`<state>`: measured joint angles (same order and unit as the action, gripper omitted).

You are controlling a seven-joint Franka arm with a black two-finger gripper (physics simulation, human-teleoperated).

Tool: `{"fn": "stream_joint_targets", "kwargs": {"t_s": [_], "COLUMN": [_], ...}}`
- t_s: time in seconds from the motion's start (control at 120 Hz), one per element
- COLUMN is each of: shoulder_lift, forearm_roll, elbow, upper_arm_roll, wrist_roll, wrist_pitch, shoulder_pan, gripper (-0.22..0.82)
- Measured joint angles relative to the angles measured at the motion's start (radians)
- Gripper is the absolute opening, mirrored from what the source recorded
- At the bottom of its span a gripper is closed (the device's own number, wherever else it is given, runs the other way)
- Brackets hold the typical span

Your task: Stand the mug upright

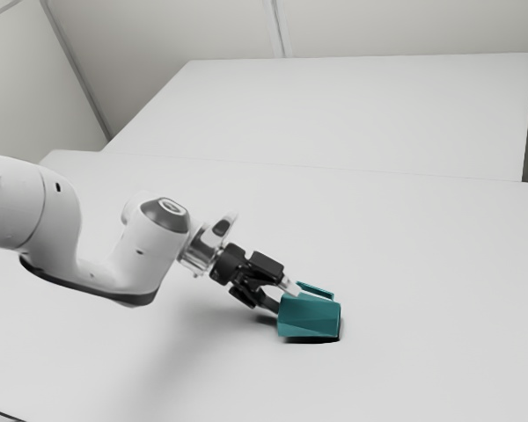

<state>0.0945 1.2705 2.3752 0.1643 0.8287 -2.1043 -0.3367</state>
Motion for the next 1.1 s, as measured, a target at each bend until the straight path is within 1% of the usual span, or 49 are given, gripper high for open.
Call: {"fn": "stream_joint_targets", "kwargs": {"t_s": [0.35, 0.483, 0.867, 1.1], "shoulder_lift": [0.03, 0.037, 0.048, 0.056], "forearm_roll": [0.082, 0.102, 0.139, 0.147], "elbow": [0.0, 0.0, 0.007, 0.008], "upper_arm_roll": [0.0, 0.0, -0.008, -0.008], "wrist_roll": [0.071, 0.094, 0.143, 0.163], "wrist_pitch": [0.017, 0.022, 0.034, 0.042], "shoulder_pan": [0.001, -0.005, -0.01, -0.01], "gripper": [0.6, 0.58, 0.43, 0.33]}}
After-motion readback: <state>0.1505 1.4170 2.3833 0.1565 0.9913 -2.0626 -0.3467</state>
